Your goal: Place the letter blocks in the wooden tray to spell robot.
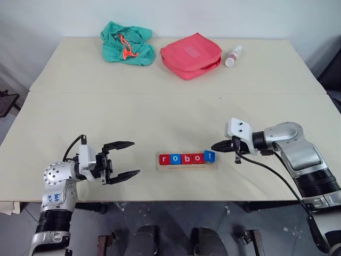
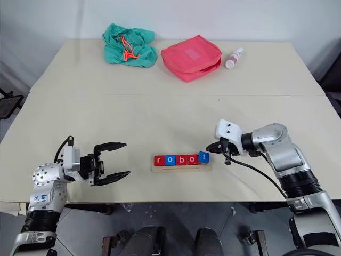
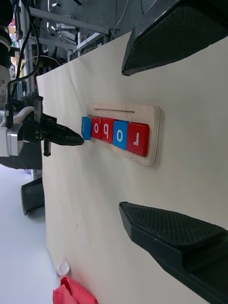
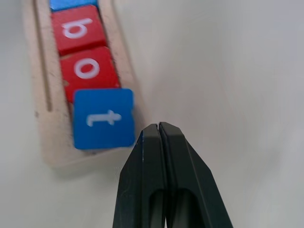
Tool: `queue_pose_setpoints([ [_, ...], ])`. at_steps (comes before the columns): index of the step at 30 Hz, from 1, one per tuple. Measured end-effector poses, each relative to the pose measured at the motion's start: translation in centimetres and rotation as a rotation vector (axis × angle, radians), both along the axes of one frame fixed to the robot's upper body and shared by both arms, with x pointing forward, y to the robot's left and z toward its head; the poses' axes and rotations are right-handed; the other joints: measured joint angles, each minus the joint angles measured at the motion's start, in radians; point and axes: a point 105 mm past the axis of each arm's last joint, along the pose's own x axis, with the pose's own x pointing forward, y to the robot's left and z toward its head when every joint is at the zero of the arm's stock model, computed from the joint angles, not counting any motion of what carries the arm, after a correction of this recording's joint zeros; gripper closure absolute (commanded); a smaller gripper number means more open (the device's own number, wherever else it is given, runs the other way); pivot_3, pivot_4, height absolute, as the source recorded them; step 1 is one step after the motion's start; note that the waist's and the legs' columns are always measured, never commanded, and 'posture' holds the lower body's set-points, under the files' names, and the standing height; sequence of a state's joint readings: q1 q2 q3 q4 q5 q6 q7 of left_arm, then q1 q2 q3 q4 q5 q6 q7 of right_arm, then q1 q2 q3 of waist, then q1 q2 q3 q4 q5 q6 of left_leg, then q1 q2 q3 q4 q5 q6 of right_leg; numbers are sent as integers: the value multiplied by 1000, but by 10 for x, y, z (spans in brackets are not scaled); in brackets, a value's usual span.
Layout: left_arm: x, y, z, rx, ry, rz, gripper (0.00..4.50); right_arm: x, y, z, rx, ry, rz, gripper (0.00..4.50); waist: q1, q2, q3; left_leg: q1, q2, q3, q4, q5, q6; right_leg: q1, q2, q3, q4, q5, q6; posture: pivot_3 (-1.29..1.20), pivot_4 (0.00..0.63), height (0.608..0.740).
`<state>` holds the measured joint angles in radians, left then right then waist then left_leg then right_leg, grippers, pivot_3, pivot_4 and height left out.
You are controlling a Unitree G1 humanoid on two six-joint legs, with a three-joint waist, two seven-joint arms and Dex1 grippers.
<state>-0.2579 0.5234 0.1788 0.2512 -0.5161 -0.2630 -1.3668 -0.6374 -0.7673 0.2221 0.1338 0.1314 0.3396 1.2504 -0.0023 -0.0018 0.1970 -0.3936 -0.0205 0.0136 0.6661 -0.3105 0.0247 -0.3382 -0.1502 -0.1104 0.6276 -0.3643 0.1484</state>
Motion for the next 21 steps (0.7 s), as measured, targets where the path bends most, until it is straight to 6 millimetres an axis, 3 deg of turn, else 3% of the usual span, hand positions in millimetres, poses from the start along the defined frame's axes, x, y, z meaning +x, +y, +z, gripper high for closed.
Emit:
queue_pose_setpoints([
  [6, 0, 0, 0, -2, -1, 4, 0, -6, 10, 1, 23, 11, 27, 4456, 0, 0, 0, 0, 0, 0, 0, 0, 0, 0, 0, 0, 0, 0, 0, 0, 150, 740],
  [21, 1, -1, 1, -3, -8, 3, 0, -5, 8, -1, 36, 0, -1, 4456, 0, 0, 0, 0, 0, 0, 0, 0, 0, 0, 0, 0, 0, 0, 0, 0, 150, 740],
])
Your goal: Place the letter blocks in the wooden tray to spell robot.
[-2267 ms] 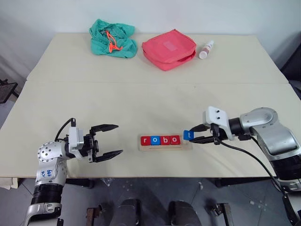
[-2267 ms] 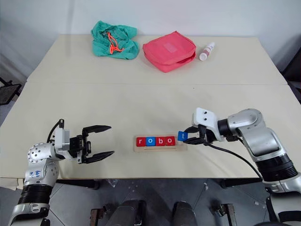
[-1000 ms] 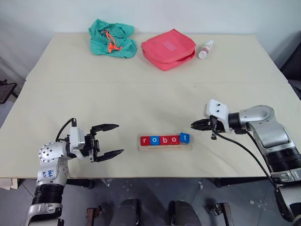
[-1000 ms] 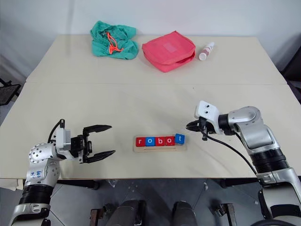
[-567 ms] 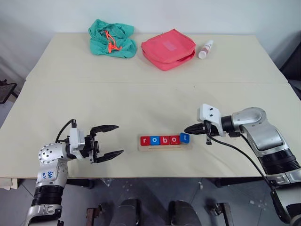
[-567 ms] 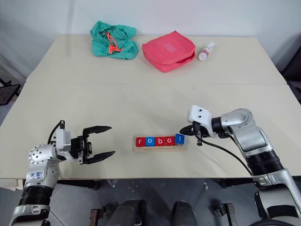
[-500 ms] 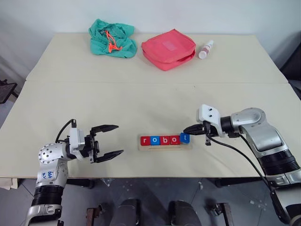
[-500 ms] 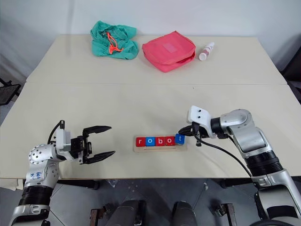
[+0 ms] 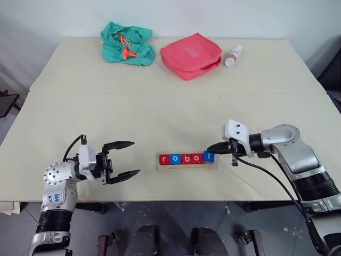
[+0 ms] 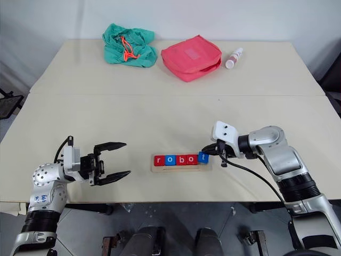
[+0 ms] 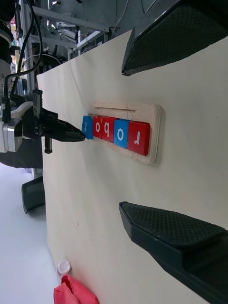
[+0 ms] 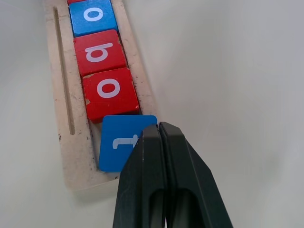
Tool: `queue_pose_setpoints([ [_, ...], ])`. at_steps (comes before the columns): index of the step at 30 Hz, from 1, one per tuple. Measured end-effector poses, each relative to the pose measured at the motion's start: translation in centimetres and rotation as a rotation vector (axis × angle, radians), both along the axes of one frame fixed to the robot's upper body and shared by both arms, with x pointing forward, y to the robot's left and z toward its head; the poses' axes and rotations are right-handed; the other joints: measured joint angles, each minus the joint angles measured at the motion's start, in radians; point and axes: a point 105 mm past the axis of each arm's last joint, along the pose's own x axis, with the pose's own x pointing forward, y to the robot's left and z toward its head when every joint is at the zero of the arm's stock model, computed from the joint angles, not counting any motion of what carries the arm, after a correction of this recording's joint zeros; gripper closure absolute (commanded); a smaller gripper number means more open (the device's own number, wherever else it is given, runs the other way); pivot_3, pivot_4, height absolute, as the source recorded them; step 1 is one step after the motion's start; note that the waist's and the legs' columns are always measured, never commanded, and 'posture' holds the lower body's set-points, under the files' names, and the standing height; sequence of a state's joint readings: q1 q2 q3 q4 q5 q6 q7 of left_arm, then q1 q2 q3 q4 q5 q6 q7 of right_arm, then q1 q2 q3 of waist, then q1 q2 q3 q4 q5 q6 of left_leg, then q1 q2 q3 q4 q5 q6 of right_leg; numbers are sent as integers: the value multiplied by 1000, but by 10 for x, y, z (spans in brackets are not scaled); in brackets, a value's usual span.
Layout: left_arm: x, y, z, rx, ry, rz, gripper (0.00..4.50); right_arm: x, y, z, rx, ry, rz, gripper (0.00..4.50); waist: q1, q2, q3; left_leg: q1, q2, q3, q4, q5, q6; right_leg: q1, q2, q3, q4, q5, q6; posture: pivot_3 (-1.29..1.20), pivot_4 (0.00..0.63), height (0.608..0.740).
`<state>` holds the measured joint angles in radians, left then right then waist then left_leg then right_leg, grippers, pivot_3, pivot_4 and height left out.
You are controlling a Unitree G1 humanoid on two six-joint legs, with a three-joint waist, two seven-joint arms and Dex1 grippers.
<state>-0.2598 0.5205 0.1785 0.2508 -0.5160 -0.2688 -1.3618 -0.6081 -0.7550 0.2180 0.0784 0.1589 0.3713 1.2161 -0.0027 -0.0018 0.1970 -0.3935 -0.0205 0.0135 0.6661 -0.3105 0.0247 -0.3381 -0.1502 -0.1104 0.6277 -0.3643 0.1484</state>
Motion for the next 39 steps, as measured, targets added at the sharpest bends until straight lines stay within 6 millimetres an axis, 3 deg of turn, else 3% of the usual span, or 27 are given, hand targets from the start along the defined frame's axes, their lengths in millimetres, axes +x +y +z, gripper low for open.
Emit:
queue_pose_setpoints([
  [18, 1, -2, 0, -5, -6, -1, 0, -6, 4, -2, 14, 6, 14, 4456, 1, 0, 0, 0, 0, 0, 0, 0, 0, 0, 0, 0, 0, 0, 0, 0, 150, 740],
  [23, 2, -2, 0, -6, -3, 1, 0, -5, 3, 15, 62, -31, -7, 4456, 0, 0, 0, 0, 0, 0, 0, 0, 0, 0, 0, 0, 0, 0, 0, 0, 150, 740],
  [29, 3, 0, -5, -11, 19, 6, 0, -13, -31, 6, -3, 2, -87, 4456, 4, 0, 0, 0, 0, 0, 0, 0, 0, 1, 0, 0, 0, 0, 0, 0, 150, 740],
  [39, 7, -6, 2, -21, -15, -12, 0, -17, -30, -4, 9, 28, -89, 4456, 1, 0, 0, 0, 0, 1, 0, 0, 0, 0, 0, 0, 0, 0, 0, 0, 150, 740],
])
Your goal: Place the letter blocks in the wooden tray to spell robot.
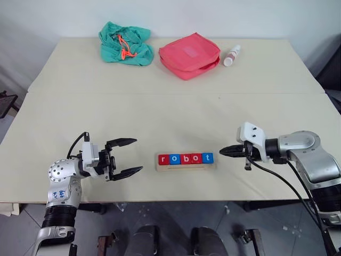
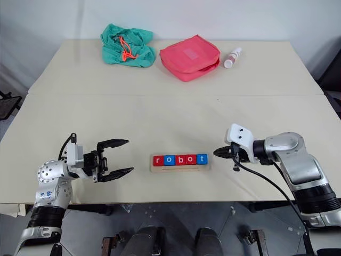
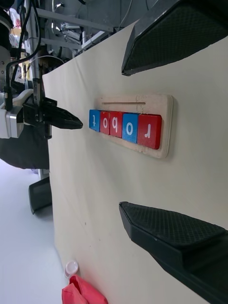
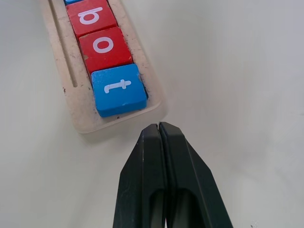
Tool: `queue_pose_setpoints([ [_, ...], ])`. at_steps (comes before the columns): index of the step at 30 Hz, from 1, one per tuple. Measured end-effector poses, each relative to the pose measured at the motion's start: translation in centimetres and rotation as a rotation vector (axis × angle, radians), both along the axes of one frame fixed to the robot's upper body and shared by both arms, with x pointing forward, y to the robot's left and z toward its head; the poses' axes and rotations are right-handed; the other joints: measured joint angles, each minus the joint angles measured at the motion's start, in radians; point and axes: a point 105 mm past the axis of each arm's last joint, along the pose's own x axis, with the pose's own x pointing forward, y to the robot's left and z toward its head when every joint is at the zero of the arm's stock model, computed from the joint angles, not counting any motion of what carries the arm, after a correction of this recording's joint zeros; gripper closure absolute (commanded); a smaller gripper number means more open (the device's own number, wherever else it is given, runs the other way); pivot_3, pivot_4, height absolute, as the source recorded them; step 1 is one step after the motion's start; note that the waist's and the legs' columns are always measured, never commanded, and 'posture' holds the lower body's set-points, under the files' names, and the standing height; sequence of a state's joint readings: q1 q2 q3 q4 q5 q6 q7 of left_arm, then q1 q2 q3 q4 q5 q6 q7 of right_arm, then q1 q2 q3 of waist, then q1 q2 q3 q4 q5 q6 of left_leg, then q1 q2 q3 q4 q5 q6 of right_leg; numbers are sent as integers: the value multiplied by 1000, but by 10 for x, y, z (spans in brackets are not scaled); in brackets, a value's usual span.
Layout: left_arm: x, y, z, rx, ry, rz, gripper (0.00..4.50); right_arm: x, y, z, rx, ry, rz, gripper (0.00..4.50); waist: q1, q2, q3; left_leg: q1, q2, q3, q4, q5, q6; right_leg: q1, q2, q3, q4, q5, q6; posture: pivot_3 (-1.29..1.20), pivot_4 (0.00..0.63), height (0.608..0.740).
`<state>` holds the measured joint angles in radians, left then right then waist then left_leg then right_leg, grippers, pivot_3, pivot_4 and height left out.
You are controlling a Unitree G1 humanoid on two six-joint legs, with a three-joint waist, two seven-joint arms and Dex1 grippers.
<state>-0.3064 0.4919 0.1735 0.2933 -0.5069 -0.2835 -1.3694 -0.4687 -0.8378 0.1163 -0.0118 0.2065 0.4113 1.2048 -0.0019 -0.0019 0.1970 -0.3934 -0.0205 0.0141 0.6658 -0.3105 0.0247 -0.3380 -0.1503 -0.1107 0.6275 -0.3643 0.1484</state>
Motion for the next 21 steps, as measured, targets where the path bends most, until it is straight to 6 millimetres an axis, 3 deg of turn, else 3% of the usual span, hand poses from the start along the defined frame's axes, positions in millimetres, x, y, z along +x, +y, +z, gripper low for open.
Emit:
queue_pose_setpoints([
  [7, -1, 1, -3, -1, 11, 5, 0, -6, 12, -12, 6, 36, 43, 4456, 1, 0, 0, 0, 0, 0, 1, 0, 0, 0, 0, 0, 0, 0, 0, 0, 150, 740],
  [21, -2, 2, -6, -7, 22, 28, 0, -5, 16, -10, 34, 21, 36, 4456, 2, 0, 0, 0, 0, -1, 1, 0, 0, 0, 0, 0, 0, 0, 0, 0, 150, 740],
])
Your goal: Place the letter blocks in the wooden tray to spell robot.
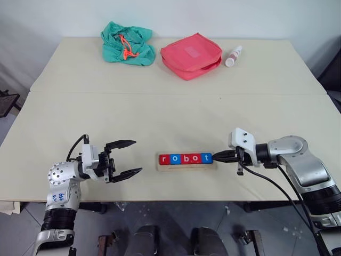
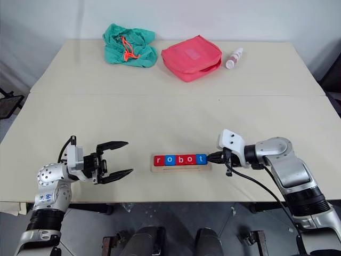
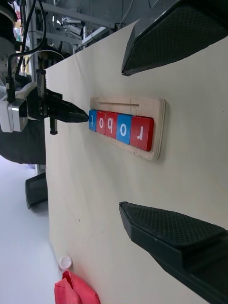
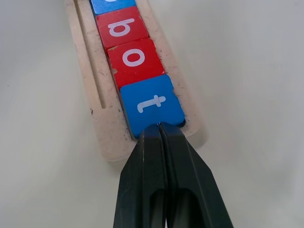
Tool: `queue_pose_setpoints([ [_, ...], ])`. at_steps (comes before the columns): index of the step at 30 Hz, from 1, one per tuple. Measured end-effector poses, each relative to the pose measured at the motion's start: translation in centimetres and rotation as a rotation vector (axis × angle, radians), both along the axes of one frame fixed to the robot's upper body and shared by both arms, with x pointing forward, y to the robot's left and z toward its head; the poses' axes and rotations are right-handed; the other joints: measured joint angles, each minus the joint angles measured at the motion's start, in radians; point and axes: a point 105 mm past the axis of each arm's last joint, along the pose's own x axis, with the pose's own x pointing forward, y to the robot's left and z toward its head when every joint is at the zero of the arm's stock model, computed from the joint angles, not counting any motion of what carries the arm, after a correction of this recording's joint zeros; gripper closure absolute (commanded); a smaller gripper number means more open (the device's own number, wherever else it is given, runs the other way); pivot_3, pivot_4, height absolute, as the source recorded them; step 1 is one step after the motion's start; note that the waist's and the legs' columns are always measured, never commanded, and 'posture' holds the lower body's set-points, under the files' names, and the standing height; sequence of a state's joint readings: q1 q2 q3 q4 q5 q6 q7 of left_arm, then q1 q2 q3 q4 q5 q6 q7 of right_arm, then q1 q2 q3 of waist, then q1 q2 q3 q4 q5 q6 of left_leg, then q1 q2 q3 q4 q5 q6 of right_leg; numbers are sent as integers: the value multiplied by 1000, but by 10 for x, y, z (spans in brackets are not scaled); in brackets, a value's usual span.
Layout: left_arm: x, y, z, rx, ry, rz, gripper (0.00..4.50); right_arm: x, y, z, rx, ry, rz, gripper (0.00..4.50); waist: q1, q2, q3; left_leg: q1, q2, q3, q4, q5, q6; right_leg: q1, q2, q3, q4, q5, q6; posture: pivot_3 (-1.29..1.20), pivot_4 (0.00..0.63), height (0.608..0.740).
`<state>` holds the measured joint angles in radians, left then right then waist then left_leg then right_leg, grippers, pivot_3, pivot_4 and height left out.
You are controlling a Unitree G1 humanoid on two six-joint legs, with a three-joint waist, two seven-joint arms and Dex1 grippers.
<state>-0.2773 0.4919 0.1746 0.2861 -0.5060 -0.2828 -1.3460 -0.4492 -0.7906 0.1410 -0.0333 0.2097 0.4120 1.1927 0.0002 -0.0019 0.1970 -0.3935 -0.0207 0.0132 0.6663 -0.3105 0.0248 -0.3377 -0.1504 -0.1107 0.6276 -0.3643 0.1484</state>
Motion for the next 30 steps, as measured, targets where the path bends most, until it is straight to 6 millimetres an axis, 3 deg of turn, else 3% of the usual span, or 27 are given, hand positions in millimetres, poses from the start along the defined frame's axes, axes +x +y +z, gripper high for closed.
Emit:
queue_pose_setpoints([
  [6, 6, 4, 3, -16, 30, 56, 0, -1, -20, 24, 120, -85, -47, 4456, 0, 0, 0, 0, 0, 0, 0, 0, 0, 0, 0, 0, 0, 0, 0, 0, 150, 740],
  [13, 20, 19, 19, -54, 42, 192, 0, -21, -65, 24, 267, -86, 23, 2182, 2, 0, 0, 1, 0, 0, 0, 0, 0, 2, 0, 0, -1, 0, 0, 0, 150, 740],
  [19, 17, 24, 24, -35, 21, 171, 0, -28, -90, 21, 276, -137, 77, 72, -3, 0, 0, 3, 1, 1, -1, 0, 0, 2, 0, -1, -1, 0, 0, 0, 150, 740],
  [24, 15, 32, 26, -28, 18, 164, 0, -23, -105, 23, 276, -199, 66, 28, -3, 0, 0, 3, 1, 1, 0, 0, 0, 3, 0, -2, -1, 0, 0, 0, 150, 740],
  [30, 12, 41, 29, -76, 28, 166, 0, -18, -108, 27, 353, -251, 57, 28, 0, 0, 0, 3, 1, -2, 0, 0, 0, 5, 0, -4, -1, 0, 0, 0, 150, 740],
])
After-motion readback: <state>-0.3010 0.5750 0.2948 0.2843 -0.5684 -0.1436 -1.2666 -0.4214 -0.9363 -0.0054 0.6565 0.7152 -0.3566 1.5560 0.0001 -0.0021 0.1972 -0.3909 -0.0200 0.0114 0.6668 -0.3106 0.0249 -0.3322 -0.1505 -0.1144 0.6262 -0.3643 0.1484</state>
